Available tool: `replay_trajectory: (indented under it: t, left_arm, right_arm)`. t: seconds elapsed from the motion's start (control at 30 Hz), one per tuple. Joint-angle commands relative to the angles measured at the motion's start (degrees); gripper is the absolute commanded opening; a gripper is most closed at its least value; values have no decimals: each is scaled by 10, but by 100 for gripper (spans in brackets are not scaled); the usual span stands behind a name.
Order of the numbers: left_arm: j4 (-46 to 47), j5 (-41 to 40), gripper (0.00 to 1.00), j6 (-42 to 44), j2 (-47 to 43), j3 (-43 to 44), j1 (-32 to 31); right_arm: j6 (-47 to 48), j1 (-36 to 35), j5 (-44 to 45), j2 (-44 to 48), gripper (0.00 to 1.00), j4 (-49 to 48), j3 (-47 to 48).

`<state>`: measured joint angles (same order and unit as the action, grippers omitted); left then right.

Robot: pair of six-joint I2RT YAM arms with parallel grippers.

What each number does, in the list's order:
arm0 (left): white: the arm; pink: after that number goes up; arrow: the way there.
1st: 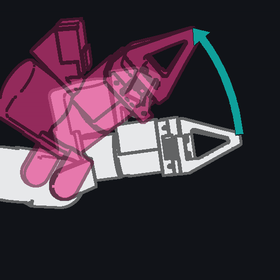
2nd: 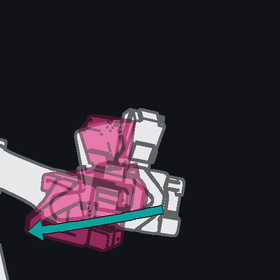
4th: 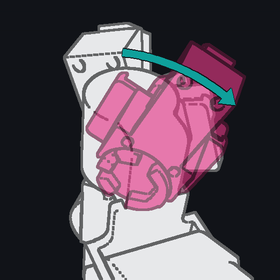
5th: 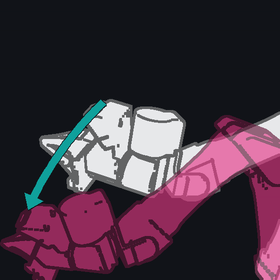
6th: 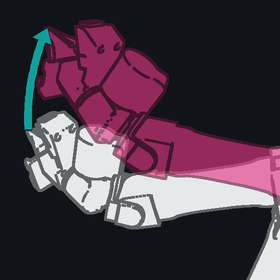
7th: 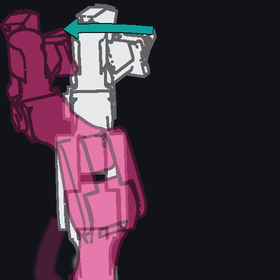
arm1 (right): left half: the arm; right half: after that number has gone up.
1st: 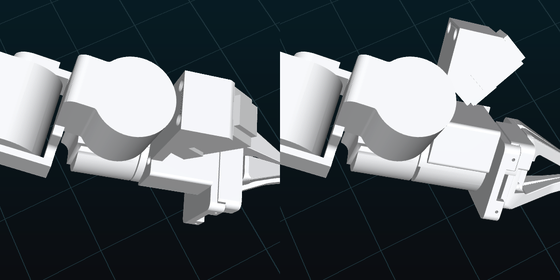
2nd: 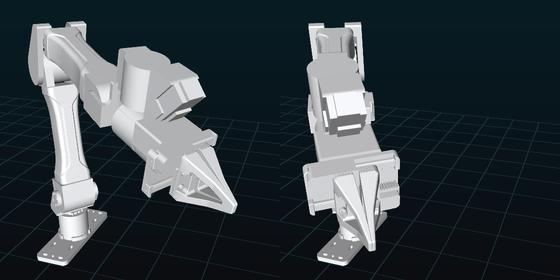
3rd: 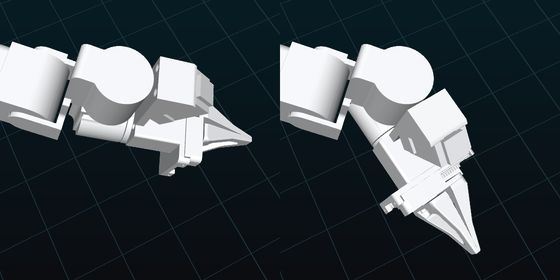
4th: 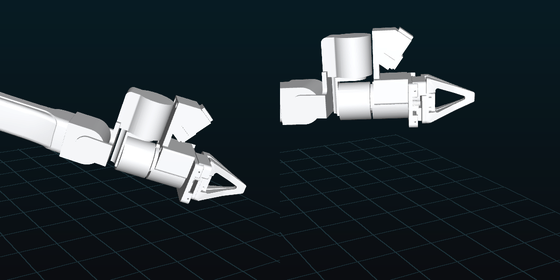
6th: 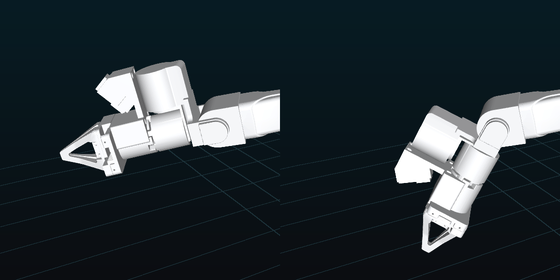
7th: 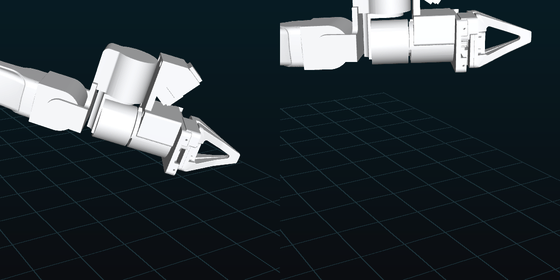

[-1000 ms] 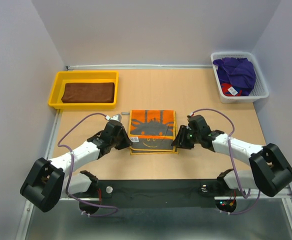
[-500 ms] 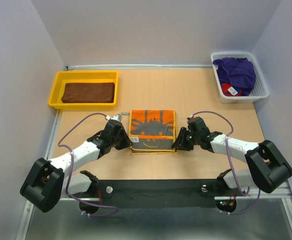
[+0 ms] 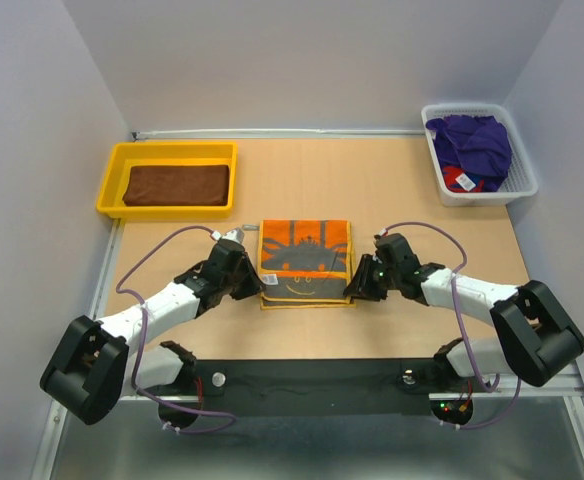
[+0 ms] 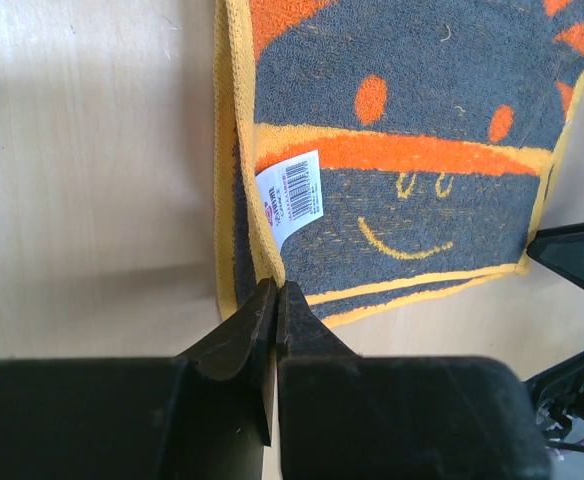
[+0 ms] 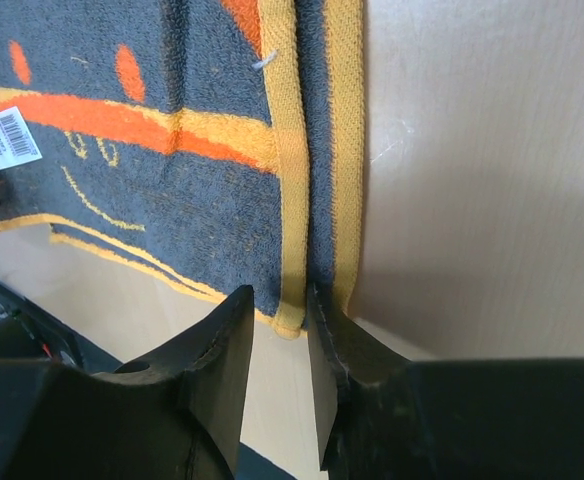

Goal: Fold and stack the towels
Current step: Fold the towel

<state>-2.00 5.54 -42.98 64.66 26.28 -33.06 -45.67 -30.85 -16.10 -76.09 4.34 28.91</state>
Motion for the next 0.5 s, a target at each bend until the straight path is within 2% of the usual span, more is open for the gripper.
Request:
replay_trajectory:
  t: [0.0,0.2,0.47]
  left_arm:
    - [9,1,2,1,-1,13,-4]
    - [14,3,2,2,4,13,-5]
    - [16,4,2,2,6,12,-6]
  right_arm:
    - [2,-6,-5,12,33,-21,21]
    - [1,-6,-3,17,27,-21,26]
    - [3,-8,7,-5,25,-23,19]
